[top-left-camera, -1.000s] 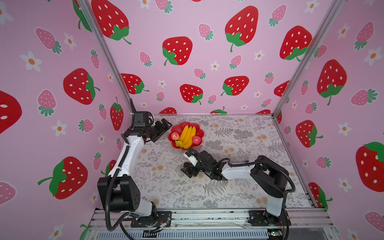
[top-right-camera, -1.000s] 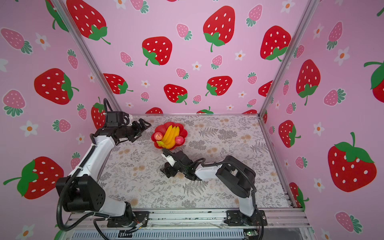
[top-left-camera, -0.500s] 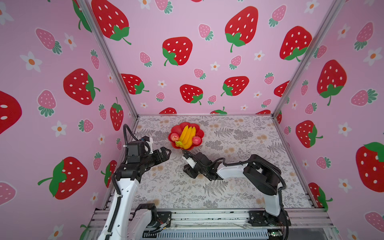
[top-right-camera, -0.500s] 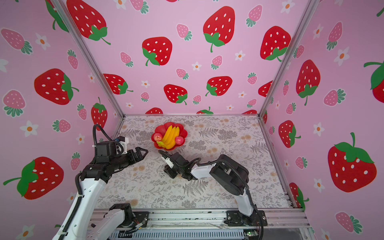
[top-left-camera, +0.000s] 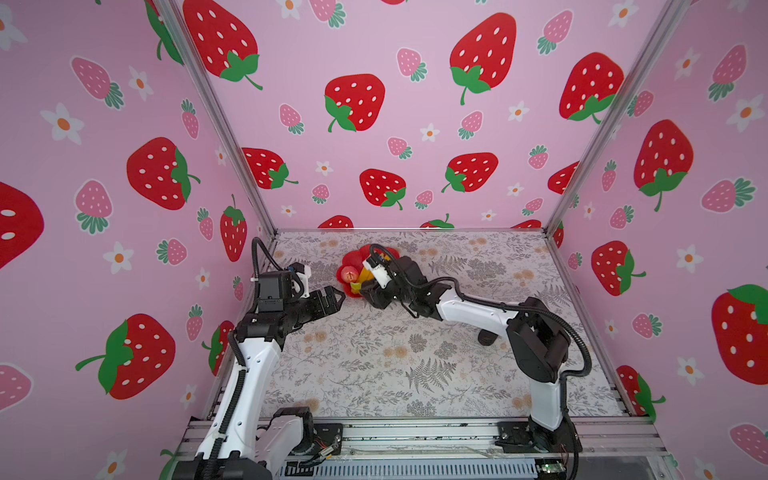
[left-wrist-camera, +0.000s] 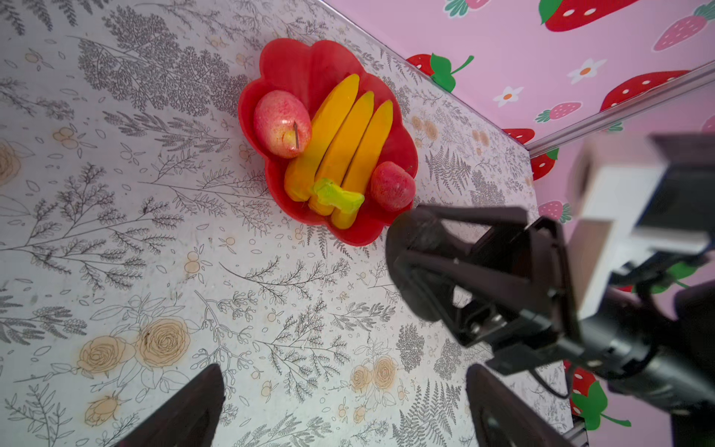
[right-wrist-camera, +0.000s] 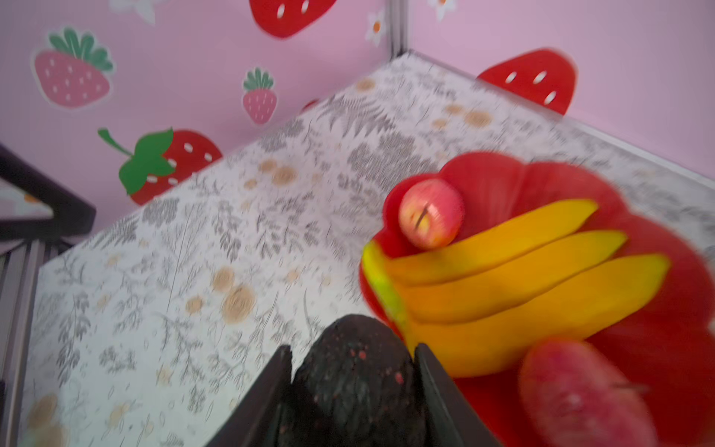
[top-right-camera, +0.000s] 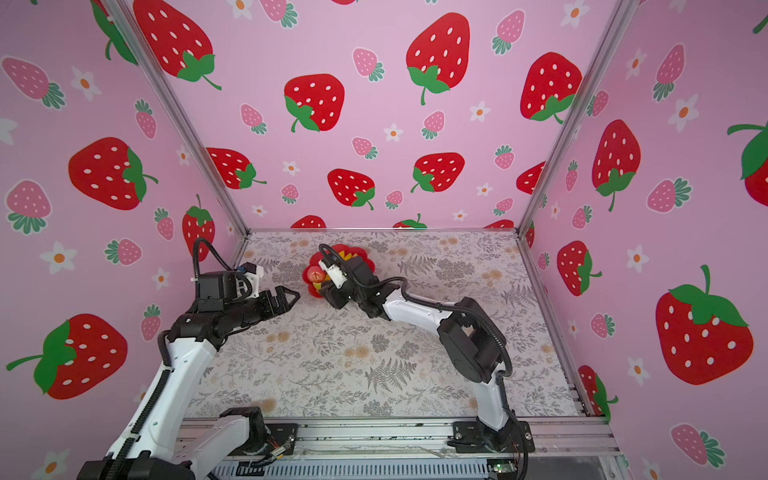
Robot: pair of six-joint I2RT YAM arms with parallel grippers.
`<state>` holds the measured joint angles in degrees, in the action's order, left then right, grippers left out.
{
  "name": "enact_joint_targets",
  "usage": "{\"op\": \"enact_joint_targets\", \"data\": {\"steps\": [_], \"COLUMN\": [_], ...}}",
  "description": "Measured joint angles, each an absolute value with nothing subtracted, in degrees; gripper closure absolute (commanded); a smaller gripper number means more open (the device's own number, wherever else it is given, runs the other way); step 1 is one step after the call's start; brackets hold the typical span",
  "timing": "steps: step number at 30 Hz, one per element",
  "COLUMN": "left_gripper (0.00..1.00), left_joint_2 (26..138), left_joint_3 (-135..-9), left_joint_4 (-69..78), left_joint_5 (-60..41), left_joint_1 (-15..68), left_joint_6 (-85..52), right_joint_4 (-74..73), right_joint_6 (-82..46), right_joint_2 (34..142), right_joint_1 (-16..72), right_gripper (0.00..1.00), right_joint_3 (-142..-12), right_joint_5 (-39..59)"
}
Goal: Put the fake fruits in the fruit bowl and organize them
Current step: 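Lower the avocado into the bowl and open the right gripper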
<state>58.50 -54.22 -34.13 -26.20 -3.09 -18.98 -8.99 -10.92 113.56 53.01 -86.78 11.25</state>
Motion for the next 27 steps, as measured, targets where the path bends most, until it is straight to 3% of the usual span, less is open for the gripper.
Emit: {"op": "enact_joint_targets", "data": {"steps": [5, 12, 27], "left_gripper": [0.01, 0.01, 0.01], "left_joint_2": [60.64, 62.02, 61.87], "left_joint_3": [-55.48, -54.81, -52.40], "left_joint_4": [-29.63, -22.83, -19.14], "left_joint_5": [-27.09, -27.42, -27.64], "left_joint_1": [-3.11, -3.11, -4.36], "left_joint_6": [-18.09, -16.56, -16.16], "right_joint_4": [-9.87, -11.66, -27.55], "right_joint_6": [-11.94, -15.05, -27.94], "right_joint_2": [120.09, 136.42, 150.74], "right_joint_1": [47.53, 46.59, 46.33], "right_gripper": [0.58, 0.58, 0.55], "right_joint_3": [-101.30, -117.62, -121.69], "right_joint_5": [13.08, 13.63, 9.10]}}
